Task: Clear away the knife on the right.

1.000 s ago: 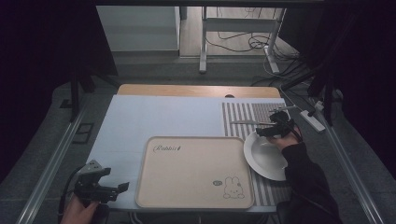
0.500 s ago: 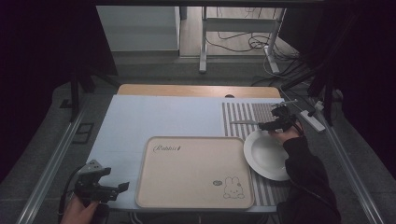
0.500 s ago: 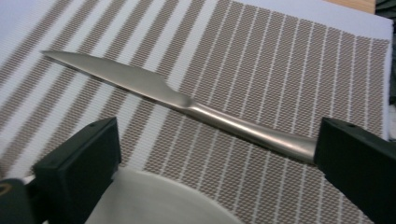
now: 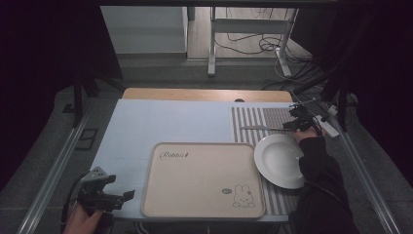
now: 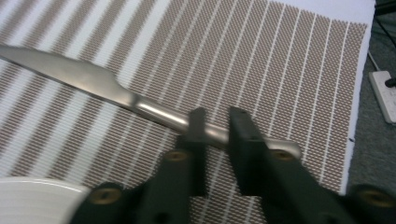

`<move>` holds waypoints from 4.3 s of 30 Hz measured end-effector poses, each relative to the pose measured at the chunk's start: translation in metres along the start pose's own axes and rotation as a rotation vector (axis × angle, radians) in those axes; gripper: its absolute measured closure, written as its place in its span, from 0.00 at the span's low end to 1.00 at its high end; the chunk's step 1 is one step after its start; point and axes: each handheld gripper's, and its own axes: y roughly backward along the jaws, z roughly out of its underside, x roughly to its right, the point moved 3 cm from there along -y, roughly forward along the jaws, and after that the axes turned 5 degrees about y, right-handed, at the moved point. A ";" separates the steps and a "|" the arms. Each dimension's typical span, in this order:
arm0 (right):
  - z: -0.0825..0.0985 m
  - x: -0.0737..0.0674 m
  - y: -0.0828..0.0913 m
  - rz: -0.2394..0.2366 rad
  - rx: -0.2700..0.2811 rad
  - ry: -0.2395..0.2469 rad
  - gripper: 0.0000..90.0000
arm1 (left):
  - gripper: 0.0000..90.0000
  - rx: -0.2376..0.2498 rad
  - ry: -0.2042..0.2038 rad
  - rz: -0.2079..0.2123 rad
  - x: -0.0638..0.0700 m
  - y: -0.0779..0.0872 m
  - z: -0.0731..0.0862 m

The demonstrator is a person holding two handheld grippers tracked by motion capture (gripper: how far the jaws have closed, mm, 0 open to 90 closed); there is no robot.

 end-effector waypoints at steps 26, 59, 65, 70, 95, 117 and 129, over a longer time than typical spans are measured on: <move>0.017 0.004 -0.005 -0.017 -0.122 0.046 1.00 | 0.03 -0.006 -0.003 -0.007 0.001 -0.001 0.000; -0.011 0.002 -0.005 -0.047 -0.113 0.003 0.00 | 0.04 -0.013 -0.008 -0.012 0.001 -0.001 0.000; -0.014 -0.005 -0.018 -0.053 -0.164 0.040 0.00 | 0.04 -0.012 -0.006 -0.012 0.001 -0.001 0.000; -0.014 -0.012 -0.027 -0.050 -0.209 0.092 0.12 | 0.04 -0.011 -0.006 -0.012 0.001 -0.001 0.000; -0.017 -0.008 -0.014 -0.137 -0.197 0.198 0.90 | 0.04 -0.014 -0.009 -0.016 0.001 -0.001 0.000; -0.023 -0.020 0.035 -0.163 -0.108 0.193 0.90 | 0.04 -0.016 -0.008 -0.016 0.001 -0.001 0.000; -0.007 -0.070 0.048 -0.218 -0.087 0.275 0.89 | 0.04 -0.017 -0.007 -0.016 0.001 -0.002 0.000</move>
